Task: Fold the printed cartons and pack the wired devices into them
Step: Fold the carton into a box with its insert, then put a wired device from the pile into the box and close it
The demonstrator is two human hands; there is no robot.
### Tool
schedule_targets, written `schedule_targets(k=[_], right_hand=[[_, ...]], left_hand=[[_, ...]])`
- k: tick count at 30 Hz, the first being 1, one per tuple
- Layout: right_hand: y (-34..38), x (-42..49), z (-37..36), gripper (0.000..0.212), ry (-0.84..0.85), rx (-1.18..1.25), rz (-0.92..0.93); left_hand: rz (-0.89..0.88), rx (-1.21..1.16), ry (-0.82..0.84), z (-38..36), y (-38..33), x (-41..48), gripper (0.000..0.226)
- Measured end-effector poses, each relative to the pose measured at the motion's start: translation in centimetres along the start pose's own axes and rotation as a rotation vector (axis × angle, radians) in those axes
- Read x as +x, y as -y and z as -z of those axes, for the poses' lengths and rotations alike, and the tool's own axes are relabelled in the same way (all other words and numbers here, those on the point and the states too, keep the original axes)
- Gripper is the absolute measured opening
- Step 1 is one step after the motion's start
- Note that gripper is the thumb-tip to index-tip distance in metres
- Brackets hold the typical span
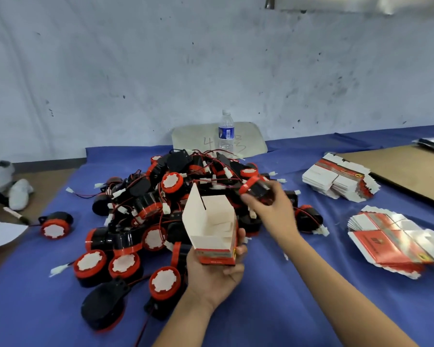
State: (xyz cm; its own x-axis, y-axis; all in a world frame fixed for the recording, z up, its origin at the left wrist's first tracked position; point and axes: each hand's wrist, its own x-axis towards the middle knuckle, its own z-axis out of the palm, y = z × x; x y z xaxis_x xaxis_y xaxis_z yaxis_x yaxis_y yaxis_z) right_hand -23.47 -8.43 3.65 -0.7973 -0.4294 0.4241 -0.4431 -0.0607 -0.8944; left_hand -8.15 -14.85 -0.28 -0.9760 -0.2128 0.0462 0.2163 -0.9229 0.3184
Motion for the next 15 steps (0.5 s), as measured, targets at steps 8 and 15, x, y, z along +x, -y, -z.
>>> schedule_targets(k=[8,15], right_hand=[[2.8,-0.6,7.8,0.043,-0.232,0.484,-0.156],[2.0,-2.5,10.6,0.026,-0.21,0.536,-0.168]], left_hand=[[-0.019,0.062,-0.14,0.4,0.4,0.4,0.056],[0.042,0.22,-0.167,0.1,0.9,0.6,0.057]])
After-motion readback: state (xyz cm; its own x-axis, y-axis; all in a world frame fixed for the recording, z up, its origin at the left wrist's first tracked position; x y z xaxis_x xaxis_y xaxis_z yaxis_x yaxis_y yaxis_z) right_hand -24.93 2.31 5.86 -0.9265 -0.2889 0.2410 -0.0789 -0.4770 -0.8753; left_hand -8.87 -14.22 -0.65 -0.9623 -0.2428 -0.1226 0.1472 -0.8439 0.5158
